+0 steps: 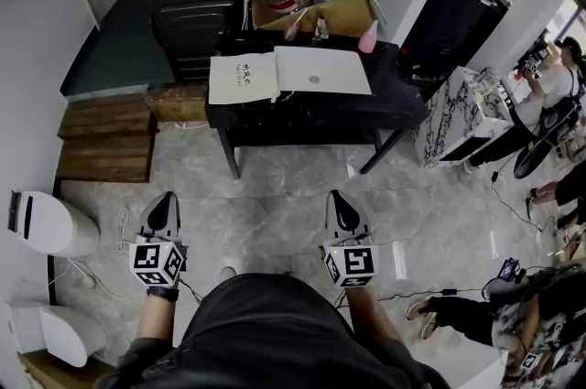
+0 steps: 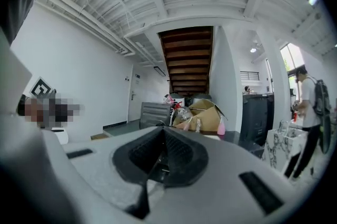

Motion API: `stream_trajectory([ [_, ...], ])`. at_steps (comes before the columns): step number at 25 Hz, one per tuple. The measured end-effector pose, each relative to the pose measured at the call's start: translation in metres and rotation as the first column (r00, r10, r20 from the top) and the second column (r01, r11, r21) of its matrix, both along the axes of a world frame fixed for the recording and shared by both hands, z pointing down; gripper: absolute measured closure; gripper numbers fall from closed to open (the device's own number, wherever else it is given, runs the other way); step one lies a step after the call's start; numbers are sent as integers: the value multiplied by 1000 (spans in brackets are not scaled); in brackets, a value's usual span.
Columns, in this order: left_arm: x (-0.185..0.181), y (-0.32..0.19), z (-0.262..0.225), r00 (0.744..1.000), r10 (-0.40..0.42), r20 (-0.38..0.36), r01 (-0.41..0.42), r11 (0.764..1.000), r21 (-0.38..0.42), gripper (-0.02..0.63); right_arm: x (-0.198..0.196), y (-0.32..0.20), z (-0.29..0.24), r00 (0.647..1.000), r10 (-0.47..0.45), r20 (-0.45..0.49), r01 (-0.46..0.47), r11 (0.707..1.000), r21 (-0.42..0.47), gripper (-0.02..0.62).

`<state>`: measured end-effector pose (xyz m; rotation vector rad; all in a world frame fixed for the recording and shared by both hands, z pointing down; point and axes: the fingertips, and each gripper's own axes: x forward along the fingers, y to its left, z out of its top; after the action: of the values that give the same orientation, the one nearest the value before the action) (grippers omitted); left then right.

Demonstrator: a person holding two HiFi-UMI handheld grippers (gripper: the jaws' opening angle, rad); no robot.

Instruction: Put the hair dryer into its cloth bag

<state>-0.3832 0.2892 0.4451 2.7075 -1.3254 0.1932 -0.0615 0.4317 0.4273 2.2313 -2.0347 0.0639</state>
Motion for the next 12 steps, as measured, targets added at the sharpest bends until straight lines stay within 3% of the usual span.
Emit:
stream_trajectory([
  [12, 29, 36, 25, 992, -121, 17, 121, 992, -18, 604, 56, 2, 27, 995, -98, -30, 97, 995, -31, 594],
])
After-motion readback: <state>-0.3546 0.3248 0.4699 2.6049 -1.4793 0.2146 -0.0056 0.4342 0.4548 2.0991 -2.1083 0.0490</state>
